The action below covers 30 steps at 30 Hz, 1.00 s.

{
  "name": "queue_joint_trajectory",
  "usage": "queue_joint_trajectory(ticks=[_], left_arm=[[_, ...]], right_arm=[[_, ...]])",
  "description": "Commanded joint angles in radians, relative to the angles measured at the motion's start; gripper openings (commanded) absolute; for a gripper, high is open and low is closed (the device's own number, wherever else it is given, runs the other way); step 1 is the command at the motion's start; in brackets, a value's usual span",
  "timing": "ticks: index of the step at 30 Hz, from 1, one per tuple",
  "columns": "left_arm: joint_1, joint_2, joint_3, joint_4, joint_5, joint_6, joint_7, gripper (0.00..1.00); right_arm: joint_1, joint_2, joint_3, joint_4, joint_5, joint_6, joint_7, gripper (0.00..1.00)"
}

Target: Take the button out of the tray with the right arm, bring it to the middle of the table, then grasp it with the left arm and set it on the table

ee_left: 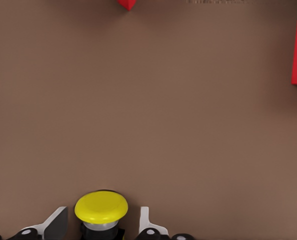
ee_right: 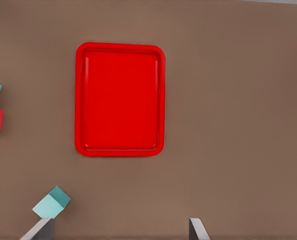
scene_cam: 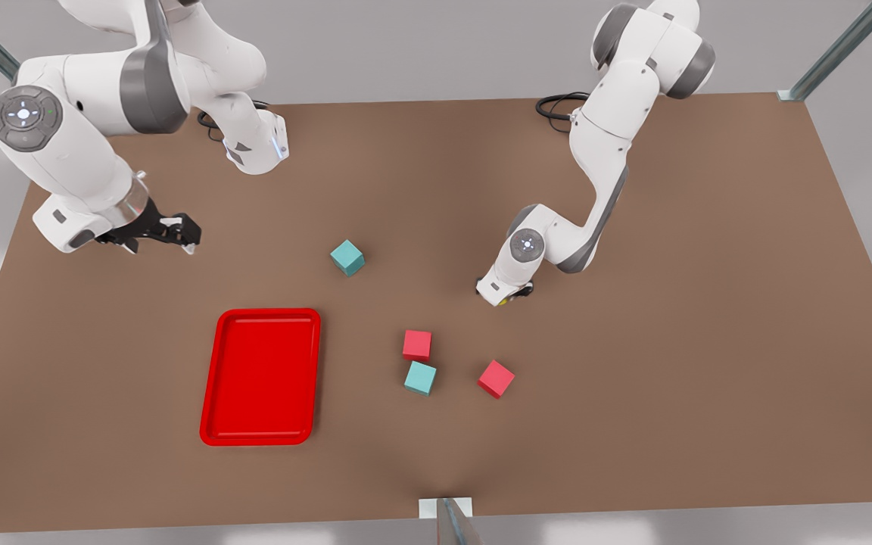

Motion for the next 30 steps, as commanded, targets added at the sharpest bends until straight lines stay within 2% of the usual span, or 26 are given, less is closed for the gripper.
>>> queue_joint_trajectory(ticks=[1, 3, 4, 6, 10, 14, 17, 20, 23, 25, 26, 27, 30], left_arm=[[0.000, 0.004, 0.000, 0.001, 0.002, 0.004, -0.031, 0.77], [0.000, 0.007, 0.000, 0.001, 0.002, 0.003, -0.031, 0.76], [0.000, 0.008, 0.000, 0.001, 0.002, 0.003, -0.031, 0.67], [-0.001, 0.008, 0.000, 0.001, 0.002, 0.003, -0.032, 0.63], [-0.001, 0.008, 0.000, 0.004, 0.000, 0.003, -0.035, 0.50], [0.000, 0.008, 0.000, 0.010, 0.000, 0.003, -0.035, 0.47], [-0.001, 0.007, 0.000, 0.016, 0.000, -0.006, -0.032, 0.47], [0.000, 0.005, 0.001, 0.084, 0.000, -0.115, -0.024, 0.47], [0.002, 0.007, 0.003, 0.199, 0.002, -0.338, 0.011, 0.47], [0.003, 0.007, 0.008, 0.363, 0.187, -0.703, -0.060, 0.47], [0.003, 0.007, 0.009, 0.398, 0.245, -0.795, -0.127, 0.47], [0.002, 0.007, 0.009, 0.418, 0.275, -0.841, -0.214, 0.47], [0.003, 0.008, 0.012, 0.420, 0.337, -0.838, -0.604, 0.47]], right_arm=[[0.014, -0.001, 0.000, 0.000, -0.001, -0.001, -0.047, 1.00], [0.012, -0.001, 0.000, 0.000, -0.001, -0.002, -0.049, 1.00], [0.010, -0.001, 0.000, 0.000, 0.001, -0.002, -0.049, 1.00], [0.017, -0.003, 0.000, 0.000, -0.002, -0.004, -0.046, 1.00], [0.026, -0.001, 0.005, 0.000, 0.002, -0.004, -0.044, 1.00], [0.072, 0.013, 0.006, -0.007, -0.002, -0.050, -0.037, 1.00], [0.029, 0.025, 0.000, -0.004, 0.001, -0.053, -0.044, 1.00], [0.061, 0.030, 0.005, 0.043, -0.076, -0.064, -0.046, 1.00], [0.156, 0.059, 0.006, 0.043, -0.128, -0.127, -0.040, 1.00], [0.239, 0.094, 0.008, 0.025, -0.124, -0.208, -0.038, 1.00], [0.305, 0.148, 0.006, 0.037, -0.153, -0.200, -0.037, 1.00], [0.342, 0.152, 0.005, 0.042, -0.237, -0.202, -0.035, 1.00], [0.333, 0.155, 0.002, 0.099, -0.139, -0.176, -0.037, 1.00]])
